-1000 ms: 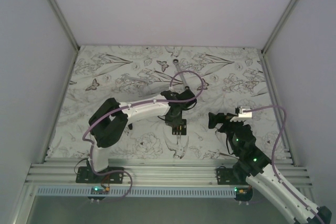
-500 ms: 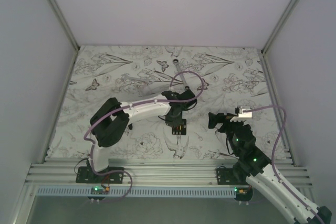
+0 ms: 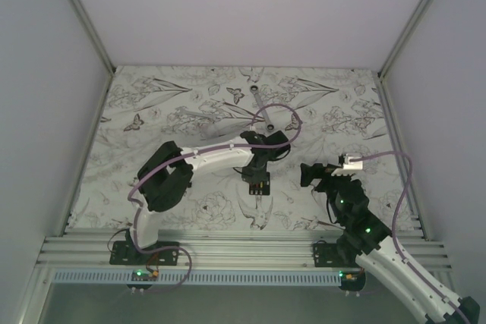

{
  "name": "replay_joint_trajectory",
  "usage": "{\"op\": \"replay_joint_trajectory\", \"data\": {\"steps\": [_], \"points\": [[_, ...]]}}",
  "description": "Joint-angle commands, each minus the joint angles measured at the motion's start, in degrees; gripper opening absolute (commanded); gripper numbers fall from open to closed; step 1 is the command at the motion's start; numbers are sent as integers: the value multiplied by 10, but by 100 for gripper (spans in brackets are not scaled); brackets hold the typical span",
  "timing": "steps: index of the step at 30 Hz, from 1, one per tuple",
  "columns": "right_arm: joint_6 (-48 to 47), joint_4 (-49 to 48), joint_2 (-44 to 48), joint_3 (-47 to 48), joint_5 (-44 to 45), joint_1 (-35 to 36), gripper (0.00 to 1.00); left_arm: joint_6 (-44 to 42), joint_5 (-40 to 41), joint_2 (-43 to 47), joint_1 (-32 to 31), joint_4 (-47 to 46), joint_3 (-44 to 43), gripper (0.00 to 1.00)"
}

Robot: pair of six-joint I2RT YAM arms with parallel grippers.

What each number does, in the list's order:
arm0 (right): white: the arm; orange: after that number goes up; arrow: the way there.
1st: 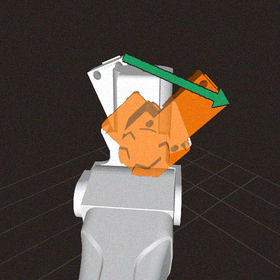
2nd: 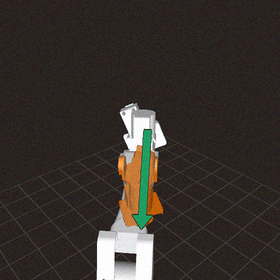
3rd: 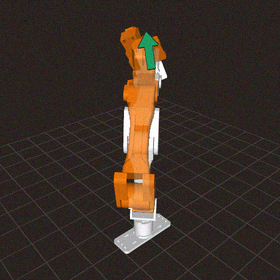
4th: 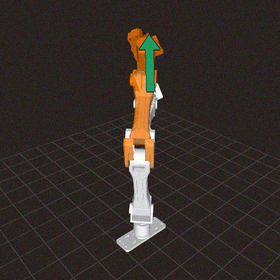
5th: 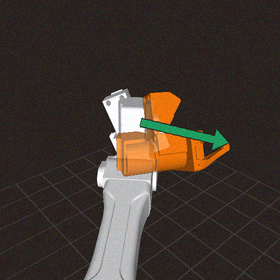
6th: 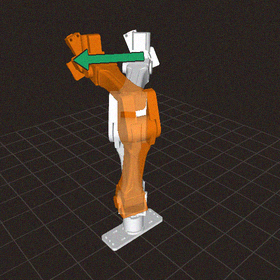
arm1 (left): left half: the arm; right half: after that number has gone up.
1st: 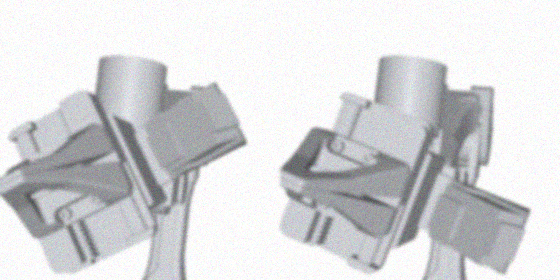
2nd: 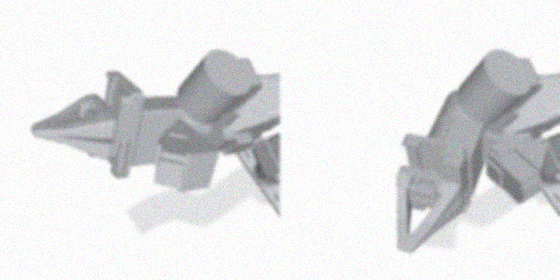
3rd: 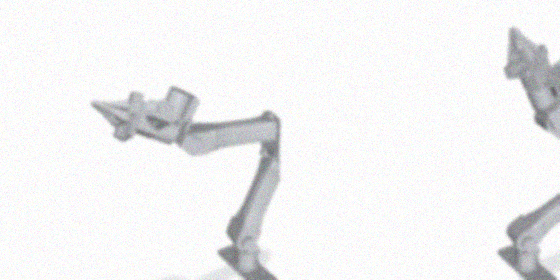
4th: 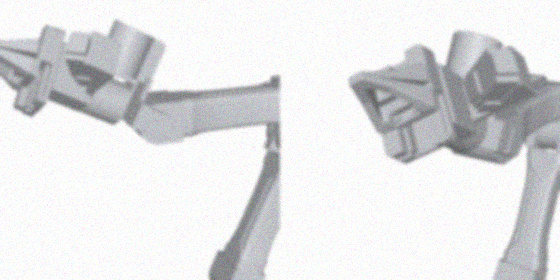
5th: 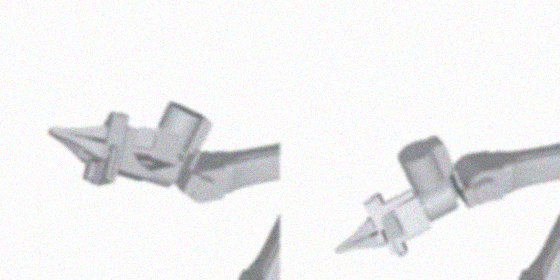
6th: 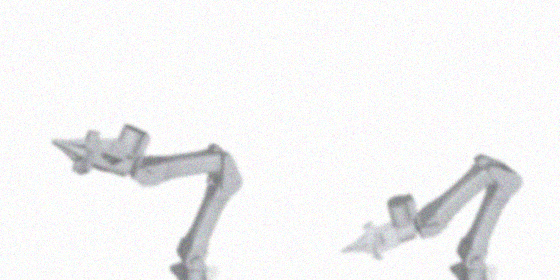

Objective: Snap on the fuse box
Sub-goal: Install the fuse at the fuse box base.

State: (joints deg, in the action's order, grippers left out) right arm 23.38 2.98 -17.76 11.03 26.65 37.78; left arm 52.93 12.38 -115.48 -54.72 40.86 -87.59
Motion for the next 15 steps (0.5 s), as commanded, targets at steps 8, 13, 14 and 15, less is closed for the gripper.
{"op": "replay_joint_trajectory", "data": {"steps": [8, 13, 14, 15], "points": [[7, -22, -14, -1, -5, -2, 100, 18, 8, -69, -19, 51, -2, 0], [8, -23, -12, -1, -5, -3, 100, 47, 17, -56, -23, 48, 21, 0], [8, -23, -12, -2, -5, -3, 100, 50, 19, -52, -24, 46, 24, 0], [8, -24, -12, -2, -5, -3, 100, 55, 25, -47, -27, 44, 28, 0]]}}
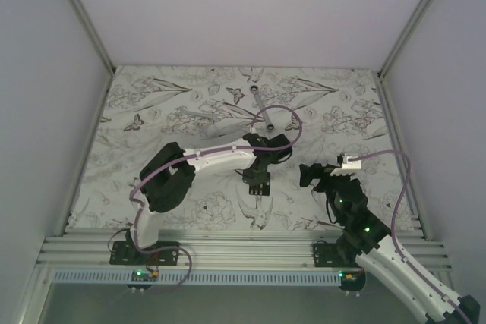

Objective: Snap on the fuse box
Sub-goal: Install the fuse at the fuse box base.

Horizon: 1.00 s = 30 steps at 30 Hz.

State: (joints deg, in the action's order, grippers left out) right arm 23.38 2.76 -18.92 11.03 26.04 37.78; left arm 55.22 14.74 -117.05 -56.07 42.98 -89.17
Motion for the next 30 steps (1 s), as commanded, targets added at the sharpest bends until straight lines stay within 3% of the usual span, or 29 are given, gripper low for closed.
{"op": "replay_joint_trajectory", "data": {"steps": [1, 7, 14, 20, 30], "points": [[7, -21, 0, -2, 1, -3, 100, 34, 7, -24, -18, 18, 48, 0], [7, -21, 0, -2, 0, -3, 100, 23, 22, -13, -25, 4, 52, 0], [7, -21, -1, -1, 0, -3, 100, -7, -57, -54, -6, -1, 28, 0], [7, -23, -3, -1, 0, -3, 100, -6, -66, -47, -3, 0, 39, 0], [6, -22, -3, 0, -5, -3, 100, -11, -35, 26, -3, 0, 47, 22]]}}
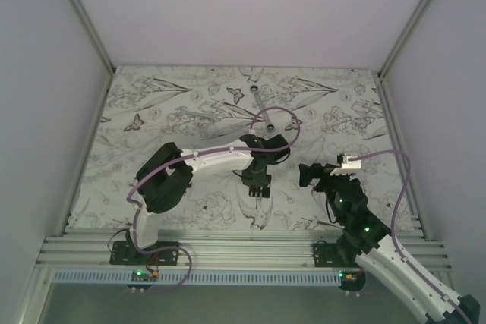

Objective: Snap on the fuse box
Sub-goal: Install the fuse at the fuse box base.

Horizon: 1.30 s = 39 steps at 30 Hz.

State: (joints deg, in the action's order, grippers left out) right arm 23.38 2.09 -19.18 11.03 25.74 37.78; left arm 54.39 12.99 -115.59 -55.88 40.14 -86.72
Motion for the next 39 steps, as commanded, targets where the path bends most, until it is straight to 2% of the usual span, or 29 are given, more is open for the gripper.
{"op": "replay_joint_trajectory", "data": {"steps": [1, 4, 9, 17, 29, 39], "points": [[6, -16, 1, 0, -3, -3, 100, -4, -18, 19, -5, 29, 22, 23], [7, -15, 1, 0, -4, -3, 100, -8, -18, 39, -5, 28, 23, 27], [7, -15, 1, 0, -5, -3, 100, -12, -22, 47, -4, 29, 23, 28], [6, -14, 3, 0, -4, -3, 100, -12, -33, 35, 0, 28, 21, 24], [8, -13, 5, 0, -4, -3, 100, -9, -38, 22, 2, 29, 21, 12], [7, -12, 7, 0, -5, -3, 100, -2, -44, 11, 4, 29, 31, 6]]}}
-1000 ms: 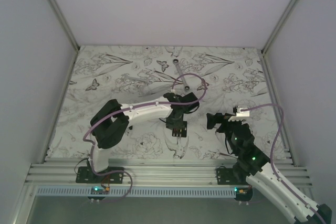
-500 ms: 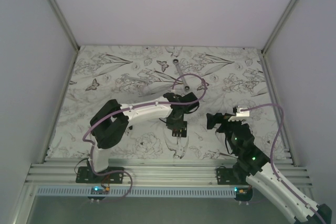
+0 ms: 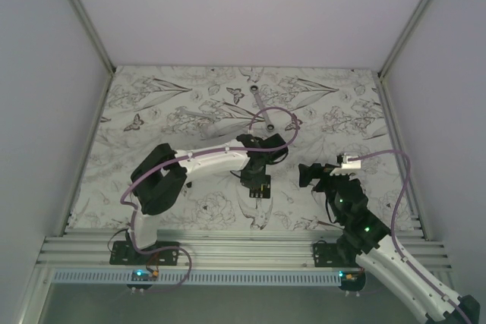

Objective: Snap on the fuse box
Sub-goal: Install the fuse at the fuse box base.

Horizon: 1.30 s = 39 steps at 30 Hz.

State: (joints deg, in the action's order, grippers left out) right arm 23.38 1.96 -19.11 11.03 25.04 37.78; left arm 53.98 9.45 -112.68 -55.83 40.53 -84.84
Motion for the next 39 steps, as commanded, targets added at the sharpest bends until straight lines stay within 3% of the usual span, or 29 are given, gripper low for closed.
{"op": "replay_joint_trajectory", "data": {"steps": [1, 9, 31, 39], "points": [[8, -11, 7, 0, 2, -3, 100, 3, -8, -19, 5, 25, 14, 5], [7, -11, 5, 0, 2, -3, 100, 14, -23, -33, 15, 23, 36, 0], [3, -21, -8, 1, -12, -3, 100, 30, -70, -1, 66, -39, 116, 0], [-13, -13, -86, 43, -109, -2, 100, 10, -69, 84, 51, -44, 98, 13]]}}
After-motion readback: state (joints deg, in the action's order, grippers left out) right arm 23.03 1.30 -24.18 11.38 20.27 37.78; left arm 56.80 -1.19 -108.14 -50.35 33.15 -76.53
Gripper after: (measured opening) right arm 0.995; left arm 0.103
